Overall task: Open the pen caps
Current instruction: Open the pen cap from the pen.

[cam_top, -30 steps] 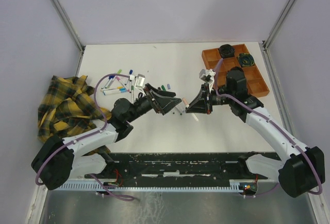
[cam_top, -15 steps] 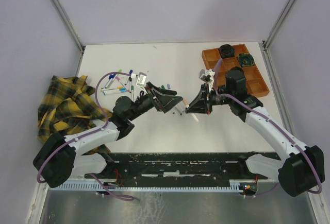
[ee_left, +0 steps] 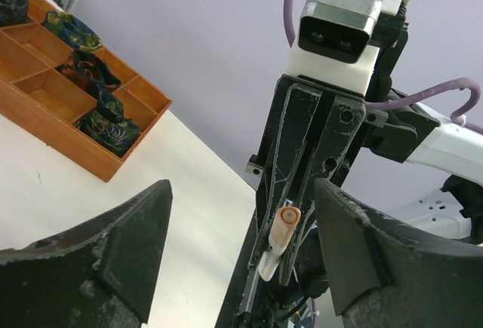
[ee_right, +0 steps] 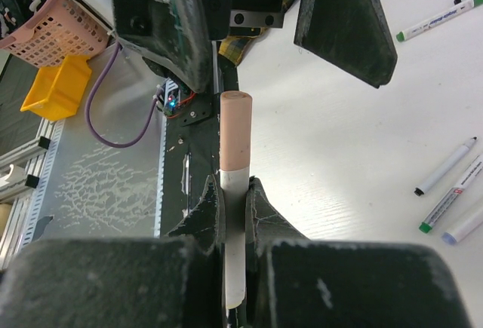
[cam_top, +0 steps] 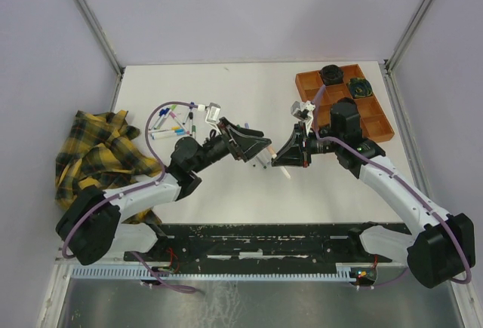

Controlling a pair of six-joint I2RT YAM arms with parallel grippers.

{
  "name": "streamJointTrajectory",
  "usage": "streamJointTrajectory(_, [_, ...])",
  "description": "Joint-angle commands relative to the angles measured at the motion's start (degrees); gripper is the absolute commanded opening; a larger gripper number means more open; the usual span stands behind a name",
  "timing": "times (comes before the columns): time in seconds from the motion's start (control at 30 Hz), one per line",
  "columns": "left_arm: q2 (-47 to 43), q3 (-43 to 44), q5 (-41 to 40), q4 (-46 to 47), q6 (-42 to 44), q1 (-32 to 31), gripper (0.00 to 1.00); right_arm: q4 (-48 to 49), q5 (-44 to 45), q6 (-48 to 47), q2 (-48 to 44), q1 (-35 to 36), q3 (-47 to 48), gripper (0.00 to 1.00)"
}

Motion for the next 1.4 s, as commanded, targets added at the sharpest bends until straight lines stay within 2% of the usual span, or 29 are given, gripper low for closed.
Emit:
streamJointTrajectory(0.0, [2.5,1.8,3.6,6.6,-1.4,0.2,0.77,2.5,-1.6,0.5,-0.1,-0.1,2.6,0.00])
streamJointTrajectory(0.07, [4.0,1.2,4.8,9.7,-3.4,0.2,0.69,3.2,-1.6,1.2,0.0,-0.2,2.5,0.00])
streamJointTrajectory(0.23, [6.1,0.0,5.3,15.5,-5.4,-0.7,0.60,4.4,-1.4,2.5,0.7,-0.2,2.1,0.00])
streamJointTrajectory(0.43, [6.0,-0.1,3.8,15.5,-3.5,-2.8,0.59,4.8,-1.0,3.4,1.5,-0.1,2.2,0.00])
streamJointTrajectory(0.57, [6.3,-0.3,3.6,15.2,-3.1,-3.5,0.50,5.5,-0.8,4.1,1.5,-0.1,1.9,0.00])
streamJointTrajectory(0.7, [6.9,-0.2,3.5,15.0,-2.8,-4.0,0.46,6.0,-0.6,4.7,1.6,-0.1,1.8,0.00])
streamJointTrajectory(0.93, [7.4,0.5,3.4,14.8,-2.1,-4.5,0.31,6.7,-0.6,5.5,1.7,0.0,1.7,0.00])
streamJointTrajectory(1.1, [6.7,0.9,1.6,14.7,0.3,-4.5,0.03,7.6,-0.6,6.3,1.9,0.0,1.3,0.00])
streamJointTrajectory(1.37, [0.0,9.0,-11.1,5.9,9.6,0.2,0.03,7.6,-1.0,6.4,4.0,0.2,1.1,0.00])
